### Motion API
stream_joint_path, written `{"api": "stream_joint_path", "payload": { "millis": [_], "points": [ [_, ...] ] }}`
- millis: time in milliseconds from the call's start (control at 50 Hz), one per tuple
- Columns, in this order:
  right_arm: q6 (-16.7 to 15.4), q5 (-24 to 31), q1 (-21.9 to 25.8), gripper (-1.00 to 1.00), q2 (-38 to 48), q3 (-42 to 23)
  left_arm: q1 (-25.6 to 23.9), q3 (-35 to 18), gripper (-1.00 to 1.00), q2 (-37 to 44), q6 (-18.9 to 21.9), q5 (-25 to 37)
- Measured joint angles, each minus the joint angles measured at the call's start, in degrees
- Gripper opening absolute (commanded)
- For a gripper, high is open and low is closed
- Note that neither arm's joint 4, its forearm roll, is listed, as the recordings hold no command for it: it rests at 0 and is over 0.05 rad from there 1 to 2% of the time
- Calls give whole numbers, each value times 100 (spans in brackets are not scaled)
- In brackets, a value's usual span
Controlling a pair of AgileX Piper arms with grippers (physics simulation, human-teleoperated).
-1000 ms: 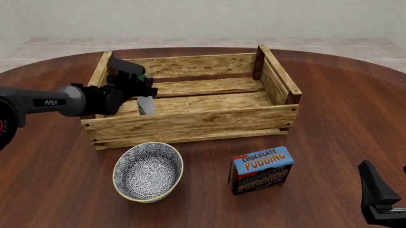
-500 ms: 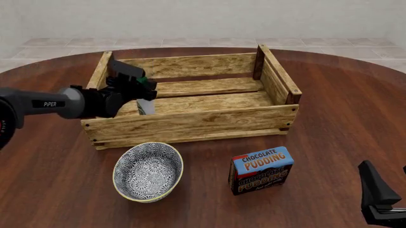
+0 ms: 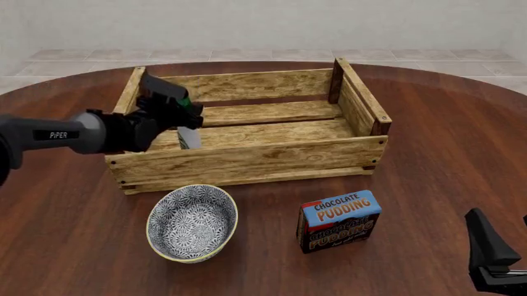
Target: Pick up the salad dressing and put it in the tray.
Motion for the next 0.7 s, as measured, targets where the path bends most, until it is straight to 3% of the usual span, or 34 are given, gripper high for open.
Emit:
{"api": "stream_joint_path", "payload": {
  "millis": [700],
  "points": [
    [-37, 5, 7, 100, -4, -2, 14, 8, 100, -612, 151, 306]
  ]
}}
